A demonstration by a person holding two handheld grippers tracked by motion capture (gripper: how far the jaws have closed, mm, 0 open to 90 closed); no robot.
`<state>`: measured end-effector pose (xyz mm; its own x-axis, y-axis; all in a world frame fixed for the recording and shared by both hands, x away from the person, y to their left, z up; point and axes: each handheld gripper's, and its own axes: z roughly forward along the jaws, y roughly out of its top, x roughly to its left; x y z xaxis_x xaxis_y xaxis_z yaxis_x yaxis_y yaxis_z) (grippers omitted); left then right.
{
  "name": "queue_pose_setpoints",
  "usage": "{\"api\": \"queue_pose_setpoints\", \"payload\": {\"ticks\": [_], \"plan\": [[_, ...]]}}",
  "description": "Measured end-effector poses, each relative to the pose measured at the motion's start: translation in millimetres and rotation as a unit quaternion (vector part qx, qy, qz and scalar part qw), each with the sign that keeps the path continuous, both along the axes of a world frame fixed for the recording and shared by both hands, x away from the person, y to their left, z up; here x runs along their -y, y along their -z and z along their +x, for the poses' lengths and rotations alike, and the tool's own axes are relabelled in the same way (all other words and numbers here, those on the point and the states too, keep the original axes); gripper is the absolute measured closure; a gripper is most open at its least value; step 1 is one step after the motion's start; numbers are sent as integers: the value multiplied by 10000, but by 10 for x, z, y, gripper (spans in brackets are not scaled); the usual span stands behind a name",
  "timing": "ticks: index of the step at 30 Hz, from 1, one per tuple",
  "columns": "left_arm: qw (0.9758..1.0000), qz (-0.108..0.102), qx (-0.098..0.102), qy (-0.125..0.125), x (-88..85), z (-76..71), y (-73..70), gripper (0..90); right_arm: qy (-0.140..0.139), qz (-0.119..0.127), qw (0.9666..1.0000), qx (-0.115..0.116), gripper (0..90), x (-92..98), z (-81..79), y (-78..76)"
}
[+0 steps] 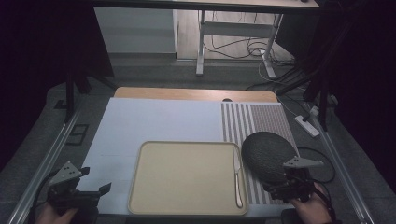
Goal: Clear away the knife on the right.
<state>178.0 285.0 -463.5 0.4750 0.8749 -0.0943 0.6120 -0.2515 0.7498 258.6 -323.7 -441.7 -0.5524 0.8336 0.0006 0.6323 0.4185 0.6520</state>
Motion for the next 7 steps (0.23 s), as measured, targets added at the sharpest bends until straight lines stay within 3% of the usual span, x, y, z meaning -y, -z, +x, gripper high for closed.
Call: {"api": "queue_pose_setpoints", "payload": {"ticks": [7], "plan": [[10000, 0, -3, 6, 7, 7, -3, 34, -14, -42, 10000, -50, 0, 5, -3, 8]]}}
